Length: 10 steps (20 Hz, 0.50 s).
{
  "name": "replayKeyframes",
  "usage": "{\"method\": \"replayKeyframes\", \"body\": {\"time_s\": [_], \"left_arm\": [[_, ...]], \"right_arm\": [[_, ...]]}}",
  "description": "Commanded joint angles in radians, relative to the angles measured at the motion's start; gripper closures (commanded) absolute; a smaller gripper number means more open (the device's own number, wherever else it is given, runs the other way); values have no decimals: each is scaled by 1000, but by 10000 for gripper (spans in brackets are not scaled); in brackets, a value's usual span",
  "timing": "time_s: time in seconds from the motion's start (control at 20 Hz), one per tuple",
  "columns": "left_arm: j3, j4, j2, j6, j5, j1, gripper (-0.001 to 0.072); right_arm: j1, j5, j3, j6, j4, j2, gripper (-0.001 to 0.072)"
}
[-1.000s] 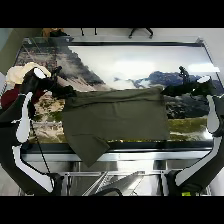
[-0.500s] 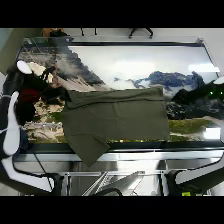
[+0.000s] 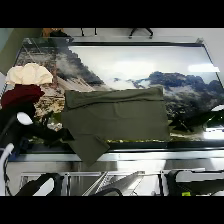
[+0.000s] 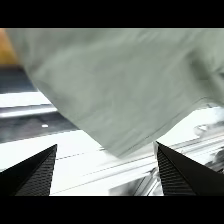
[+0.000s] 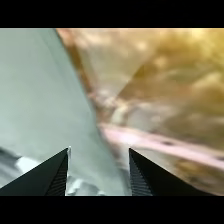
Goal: Fold the shirts.
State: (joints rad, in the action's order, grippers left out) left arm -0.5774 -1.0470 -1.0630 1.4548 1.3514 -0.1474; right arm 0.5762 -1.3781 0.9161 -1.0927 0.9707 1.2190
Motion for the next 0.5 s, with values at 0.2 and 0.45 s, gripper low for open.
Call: {"method": "replayKeyframes", "body": {"time_s": [0.2, 0.45], "left_arm": [[280, 78, 148, 13, -259, 100, 38], [291, 170, 148, -2, -378, 103, 48]], "right_arm": [[-99, 69, -62, 50, -25, 27, 284], [-130, 88, -62, 58, -30, 27, 284]]}}
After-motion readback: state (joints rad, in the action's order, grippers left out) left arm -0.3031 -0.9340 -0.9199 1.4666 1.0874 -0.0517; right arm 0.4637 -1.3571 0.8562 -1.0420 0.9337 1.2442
